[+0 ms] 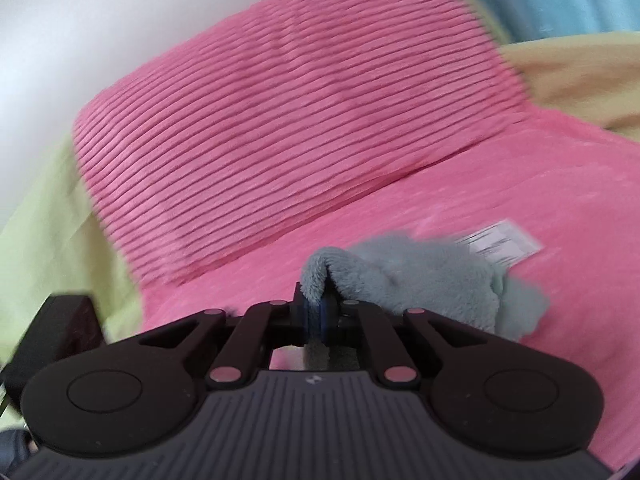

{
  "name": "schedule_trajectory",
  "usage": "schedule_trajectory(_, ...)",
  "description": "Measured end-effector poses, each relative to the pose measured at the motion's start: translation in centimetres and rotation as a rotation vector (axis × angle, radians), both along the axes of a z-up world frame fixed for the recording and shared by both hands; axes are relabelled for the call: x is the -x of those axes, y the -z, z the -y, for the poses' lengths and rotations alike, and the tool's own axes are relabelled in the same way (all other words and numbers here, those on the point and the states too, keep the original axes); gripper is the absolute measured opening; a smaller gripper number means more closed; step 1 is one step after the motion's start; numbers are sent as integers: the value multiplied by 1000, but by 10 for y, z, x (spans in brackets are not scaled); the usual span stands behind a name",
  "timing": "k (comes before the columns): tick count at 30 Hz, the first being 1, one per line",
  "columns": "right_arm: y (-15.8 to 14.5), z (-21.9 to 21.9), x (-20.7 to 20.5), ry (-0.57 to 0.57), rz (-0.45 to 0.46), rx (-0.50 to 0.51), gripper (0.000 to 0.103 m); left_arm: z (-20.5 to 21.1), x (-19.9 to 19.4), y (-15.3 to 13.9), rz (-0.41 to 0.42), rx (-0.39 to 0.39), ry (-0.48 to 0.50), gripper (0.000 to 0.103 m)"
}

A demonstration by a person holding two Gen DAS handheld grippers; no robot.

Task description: Clean container

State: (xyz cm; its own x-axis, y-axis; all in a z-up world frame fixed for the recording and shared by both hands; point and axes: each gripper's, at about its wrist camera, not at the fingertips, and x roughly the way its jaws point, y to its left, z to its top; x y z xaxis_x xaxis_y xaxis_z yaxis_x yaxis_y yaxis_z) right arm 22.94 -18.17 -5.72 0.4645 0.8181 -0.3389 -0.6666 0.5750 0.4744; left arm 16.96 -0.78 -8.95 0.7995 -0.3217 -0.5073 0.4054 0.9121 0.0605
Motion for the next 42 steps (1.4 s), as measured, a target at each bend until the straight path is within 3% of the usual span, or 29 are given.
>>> schedule_trajectory(3,-1,-6,3,-46,11,16,4,14,9,3,59,-129,27,87)
schedule_trajectory(6,1,4,-6,53,9,20,2,28,18,6,117,-251,60,87)
schedule_trajectory(9,4,20,-18,191,-21,-8,2,35,21,7,143,-300,74,87)
schedule_trajectory(12,8,27,-22,200,-55,-52,2,40,20,7,155,-315,75,87)
schedule_trajectory(15,5,19,-15,194,4,5,2,36,13,5,127,-253,55,88)
schedule_trajectory(20,4,15,-14,195,12,13,2,14,5,-3,11,-22,5,89)
schedule_trajectory(23,4,16,-14,193,16,21,3,8,1,-2,-34,46,-11,89)
schedule_trajectory(25,1,12,-10,156,30,37,4,8,1,-2,-35,50,-8,89)
schedule_trajectory(27,-1,7,-4,94,35,39,4,11,3,-1,-20,24,1,89)
schedule_trajectory(30,-1,-3,3,-8,18,22,4,23,10,1,51,-127,12,89)
schedule_trajectory(35,0,2,-4,65,26,37,2,45,22,13,168,-361,75,88)
schedule_trajectory(39,2,20,-16,201,5,17,2,49,25,14,189,-388,86,88)
schedule_trajectory(42,5,24,-18,206,-18,-11,2,48,25,12,186,-360,89,88)
